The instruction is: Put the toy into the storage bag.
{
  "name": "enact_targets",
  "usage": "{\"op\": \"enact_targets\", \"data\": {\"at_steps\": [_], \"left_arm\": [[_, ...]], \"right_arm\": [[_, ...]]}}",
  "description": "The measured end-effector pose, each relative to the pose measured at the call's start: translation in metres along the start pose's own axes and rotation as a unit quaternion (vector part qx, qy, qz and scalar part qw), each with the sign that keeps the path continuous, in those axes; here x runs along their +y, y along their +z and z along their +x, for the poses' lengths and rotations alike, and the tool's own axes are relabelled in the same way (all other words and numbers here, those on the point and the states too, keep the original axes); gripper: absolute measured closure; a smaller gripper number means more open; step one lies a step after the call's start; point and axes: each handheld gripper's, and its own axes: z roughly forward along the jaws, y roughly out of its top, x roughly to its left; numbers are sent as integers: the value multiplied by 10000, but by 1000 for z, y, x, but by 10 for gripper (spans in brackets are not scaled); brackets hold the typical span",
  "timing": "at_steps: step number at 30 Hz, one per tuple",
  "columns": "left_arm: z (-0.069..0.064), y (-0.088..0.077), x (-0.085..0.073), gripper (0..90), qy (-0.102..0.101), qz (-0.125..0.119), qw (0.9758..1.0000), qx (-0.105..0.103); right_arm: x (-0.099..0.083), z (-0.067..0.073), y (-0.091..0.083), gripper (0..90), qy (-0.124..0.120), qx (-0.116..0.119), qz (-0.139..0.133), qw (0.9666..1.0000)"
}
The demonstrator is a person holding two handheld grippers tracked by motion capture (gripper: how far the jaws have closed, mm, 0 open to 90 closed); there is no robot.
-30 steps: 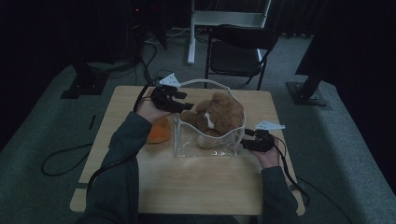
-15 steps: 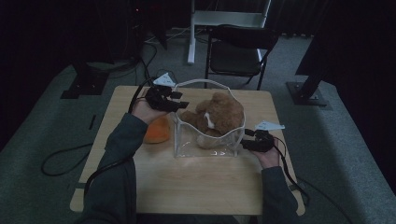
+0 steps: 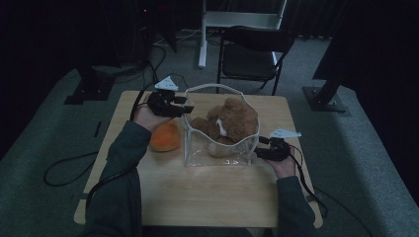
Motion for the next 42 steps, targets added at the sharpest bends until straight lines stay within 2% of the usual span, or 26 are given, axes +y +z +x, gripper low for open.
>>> {"op": "enact_targets", "data": {"at_steps": [14,30,42], "left_arm": [[6,-7,-10,481,-18,52,9996,267],[17,-16,-27,474,-201,39,9983,548],[25,-18,-45,472,-376,137,9972,630]], "right_arm": [[-3,-1,2,360,-18,-36,18,10000],[-3,-1,2,364,1,-59,38,10000],[0,1,0,364,-27,-102,29,9999]]}}
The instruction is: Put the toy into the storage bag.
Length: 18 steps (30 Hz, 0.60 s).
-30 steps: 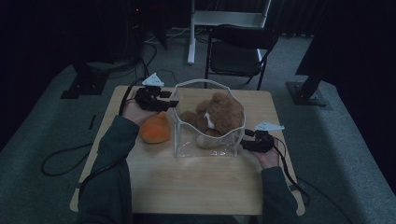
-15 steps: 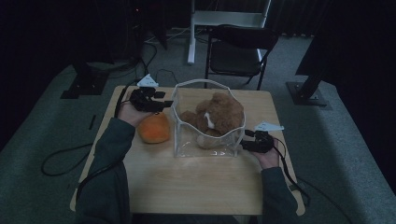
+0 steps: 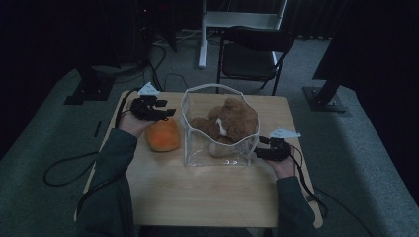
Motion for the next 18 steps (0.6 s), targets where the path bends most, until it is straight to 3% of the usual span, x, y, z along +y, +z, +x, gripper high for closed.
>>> {"op": "enact_targets", "data": {"at_steps": [18], "left_arm": [[10,8,-28,442,-293,152,9994,131]], "right_arm": [[0,0,0,363,5,13,3,10000]]}}
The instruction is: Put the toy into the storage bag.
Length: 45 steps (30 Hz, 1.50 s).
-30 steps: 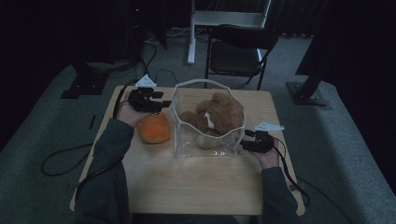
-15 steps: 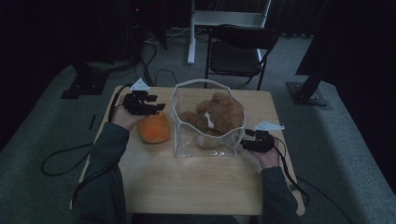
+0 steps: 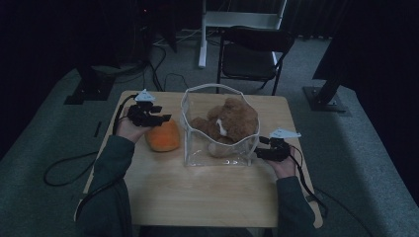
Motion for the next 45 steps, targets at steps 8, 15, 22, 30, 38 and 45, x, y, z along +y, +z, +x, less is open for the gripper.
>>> {"op": "enact_targets", "data": {"at_steps": [8,15,22,30,38,45], "left_arm": [[5,3,-12,432,-166,14,9998,66],[9,7,-21,427,-304,29,9995,62],[12,10,-27,402,-367,90,9992,121],[14,16,-37,311,-470,242,9982,292],[17,20,-42,202,-583,381,9966,450],[22,25,-51,191,-770,433,9949,479]], "right_arm": [[0,0,0,363,-17,-4,22,10000],[0,0,0,363,-16,-5,28,10000],[0,0,0,363,-17,-5,30,10000],[0,1,0,363,-17,-6,29,10000],[0,1,0,363,-21,-6,24,10000],[0,1,0,363,-30,-5,25,10000]]}}
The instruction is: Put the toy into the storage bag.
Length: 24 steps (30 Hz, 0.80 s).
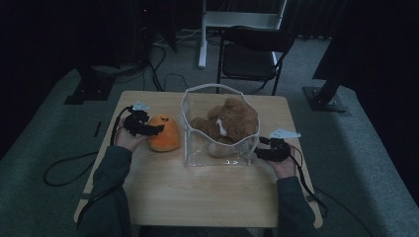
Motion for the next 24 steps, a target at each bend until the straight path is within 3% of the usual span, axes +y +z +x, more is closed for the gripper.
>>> {"op": "enact_targets", "data": {"at_steps": [7,11,13,24], "left_arm": [[5,8,-9,179,-155,94,9998,-51],[7,10,-13,177,-327,85,9991,-257],[6,14,-13,157,-331,250,9988,-246],[9,21,-20,126,-480,389,9972,-411]], "right_arm": [[0,0,0,363,3,-1,-1,10000],[0,0,0,363,5,2,3,10000],[0,0,0,363,5,10,-2,10000],[0,1,0,363,-10,-1,-6,10000]]}}
